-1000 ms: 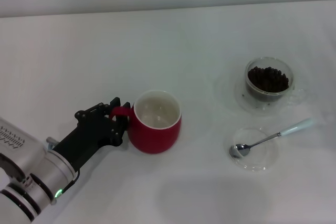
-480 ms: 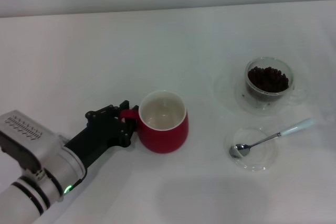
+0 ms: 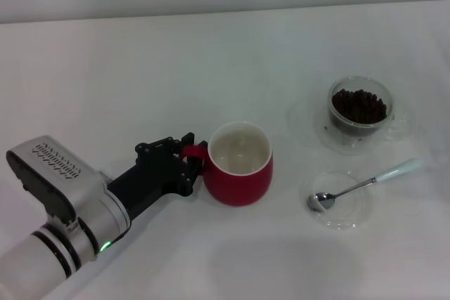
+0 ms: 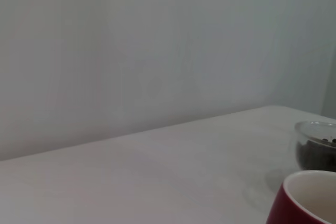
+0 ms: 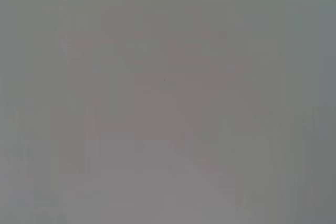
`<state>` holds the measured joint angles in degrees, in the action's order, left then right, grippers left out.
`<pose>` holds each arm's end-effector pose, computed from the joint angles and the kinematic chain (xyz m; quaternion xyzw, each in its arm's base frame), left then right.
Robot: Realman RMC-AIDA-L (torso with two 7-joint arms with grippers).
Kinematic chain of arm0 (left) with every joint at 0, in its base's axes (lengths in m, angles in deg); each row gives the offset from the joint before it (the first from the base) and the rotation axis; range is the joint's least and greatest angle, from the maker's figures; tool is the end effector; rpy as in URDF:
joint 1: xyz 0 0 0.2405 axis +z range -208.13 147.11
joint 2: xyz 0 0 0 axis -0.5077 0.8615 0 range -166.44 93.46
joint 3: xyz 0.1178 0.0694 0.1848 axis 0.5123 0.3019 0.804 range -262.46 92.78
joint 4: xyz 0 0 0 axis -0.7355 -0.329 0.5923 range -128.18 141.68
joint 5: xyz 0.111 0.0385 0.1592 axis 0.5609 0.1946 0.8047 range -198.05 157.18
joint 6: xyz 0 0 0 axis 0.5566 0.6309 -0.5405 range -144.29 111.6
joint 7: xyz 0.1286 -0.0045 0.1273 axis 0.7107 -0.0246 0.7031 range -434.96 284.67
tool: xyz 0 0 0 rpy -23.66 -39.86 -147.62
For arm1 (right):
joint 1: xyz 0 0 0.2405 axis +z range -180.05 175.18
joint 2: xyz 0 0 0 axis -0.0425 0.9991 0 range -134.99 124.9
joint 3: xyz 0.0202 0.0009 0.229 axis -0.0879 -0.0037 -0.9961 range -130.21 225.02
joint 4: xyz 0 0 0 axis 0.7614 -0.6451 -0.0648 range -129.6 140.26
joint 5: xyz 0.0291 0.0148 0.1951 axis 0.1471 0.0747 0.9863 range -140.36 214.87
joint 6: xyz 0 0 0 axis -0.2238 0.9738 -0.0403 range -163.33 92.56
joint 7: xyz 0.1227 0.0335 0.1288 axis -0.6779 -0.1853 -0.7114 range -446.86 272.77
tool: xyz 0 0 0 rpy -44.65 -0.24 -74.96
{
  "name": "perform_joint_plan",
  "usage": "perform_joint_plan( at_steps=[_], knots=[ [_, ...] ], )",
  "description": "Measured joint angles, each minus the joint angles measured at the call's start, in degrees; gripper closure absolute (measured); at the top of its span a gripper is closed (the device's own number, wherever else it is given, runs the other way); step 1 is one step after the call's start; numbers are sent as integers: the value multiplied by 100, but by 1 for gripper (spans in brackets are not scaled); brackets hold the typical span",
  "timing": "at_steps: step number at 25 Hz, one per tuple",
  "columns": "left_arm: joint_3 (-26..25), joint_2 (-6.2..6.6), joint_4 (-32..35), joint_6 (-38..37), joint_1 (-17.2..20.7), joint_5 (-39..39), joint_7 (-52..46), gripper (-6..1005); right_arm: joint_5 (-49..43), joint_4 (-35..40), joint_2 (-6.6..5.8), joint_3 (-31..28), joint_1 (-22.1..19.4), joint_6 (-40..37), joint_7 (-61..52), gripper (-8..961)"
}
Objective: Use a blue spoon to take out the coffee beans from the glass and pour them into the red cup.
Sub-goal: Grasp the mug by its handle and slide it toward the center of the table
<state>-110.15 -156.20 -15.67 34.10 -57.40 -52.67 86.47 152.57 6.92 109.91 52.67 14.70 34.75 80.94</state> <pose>-0.2156 0.2943 -0.1463 -0.8915 -0.2125 -0.2573 0.3064 0.4011 0.2918 0.0943 -0.5858 0.2753 0.2098 0.7328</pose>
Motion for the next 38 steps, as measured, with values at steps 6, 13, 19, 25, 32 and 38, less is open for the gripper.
perform_joint_plan(
  at_steps=[6, 13, 19, 25, 32, 38],
  knots=[
    [-1, 0, -27, -113, -101, 63, -12, 766, 0, -5, 0, 0, 0, 1, -10, 81],
    [-1, 0, -32, -136, -112, 87, 4, 764, -8, -11, 0, 0, 0, 1, -18, 81],
    [-3, 8, -32, -86, -92, 247, 12, 763, -9, -11, 0, 0, 0, 1, -15, 81],
    [-23, 3, -29, -72, -74, 271, 14, 670, -18, -11, 0, 0, -10, 0, -5, 81],
    [-46, 0, -25, -68, -54, 233, 18, 475, -17, -1, -6, 0, -58, 0, 2, 81],
    [-51, -9, -20, -67, -15, 229, 19, 435, -11, 7, -9, 0, -73, 2, 2, 81]
  ],
)
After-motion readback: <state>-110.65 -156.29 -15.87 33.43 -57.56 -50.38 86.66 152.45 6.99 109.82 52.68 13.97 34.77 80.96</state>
